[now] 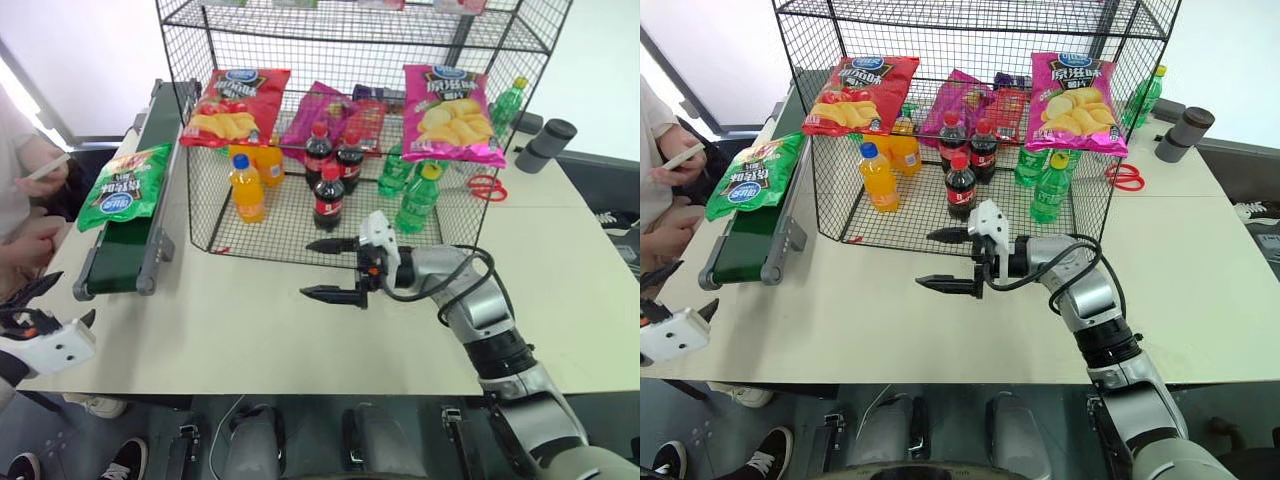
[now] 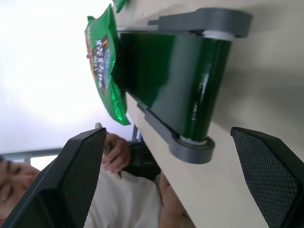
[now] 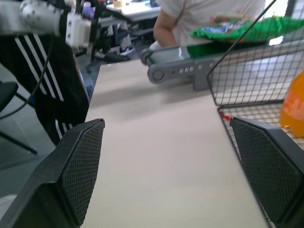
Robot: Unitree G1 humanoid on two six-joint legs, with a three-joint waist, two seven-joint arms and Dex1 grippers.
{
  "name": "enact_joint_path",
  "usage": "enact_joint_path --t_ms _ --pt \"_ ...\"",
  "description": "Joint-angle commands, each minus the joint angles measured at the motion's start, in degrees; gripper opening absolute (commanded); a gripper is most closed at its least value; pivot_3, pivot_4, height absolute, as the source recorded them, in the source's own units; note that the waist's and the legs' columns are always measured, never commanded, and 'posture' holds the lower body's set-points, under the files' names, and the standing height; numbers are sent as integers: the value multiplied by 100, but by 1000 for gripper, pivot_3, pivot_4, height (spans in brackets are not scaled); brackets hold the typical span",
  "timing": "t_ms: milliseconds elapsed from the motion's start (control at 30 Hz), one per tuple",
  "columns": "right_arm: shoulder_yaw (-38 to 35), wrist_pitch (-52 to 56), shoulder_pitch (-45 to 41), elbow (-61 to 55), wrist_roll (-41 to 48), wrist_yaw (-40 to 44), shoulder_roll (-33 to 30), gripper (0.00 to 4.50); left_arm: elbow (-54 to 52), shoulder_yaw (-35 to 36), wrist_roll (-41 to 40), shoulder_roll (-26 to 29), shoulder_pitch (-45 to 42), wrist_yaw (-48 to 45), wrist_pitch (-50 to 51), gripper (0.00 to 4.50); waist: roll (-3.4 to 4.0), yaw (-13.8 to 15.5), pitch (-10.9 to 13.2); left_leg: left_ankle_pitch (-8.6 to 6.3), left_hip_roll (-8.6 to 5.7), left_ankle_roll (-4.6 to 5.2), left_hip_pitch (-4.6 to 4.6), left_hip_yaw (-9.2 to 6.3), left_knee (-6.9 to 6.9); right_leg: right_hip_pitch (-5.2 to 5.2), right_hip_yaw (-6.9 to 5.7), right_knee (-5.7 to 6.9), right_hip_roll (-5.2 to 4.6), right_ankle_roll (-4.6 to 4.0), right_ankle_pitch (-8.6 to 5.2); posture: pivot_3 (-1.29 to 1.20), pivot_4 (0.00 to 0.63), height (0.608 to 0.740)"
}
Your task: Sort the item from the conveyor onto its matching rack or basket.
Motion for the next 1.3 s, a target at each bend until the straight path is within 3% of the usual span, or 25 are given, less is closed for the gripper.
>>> enact_joint_path --t_ms 33,1300 --pt "10 -56 -51 -106 -96 -173 98 4402 63 -52 9 107 -109 143 46 4500 0 0 0 0 0 0 0 1 -1 0 0 0 1 0 0 0 150 740" --pt "-161 109 166 -702 103 -449 76 4402 645 -824 45 410 -942 442 140 4500 -2 4 -1 0 -1 0 -1 7 -1 -2 0 1 7 1 0 0 150 740"
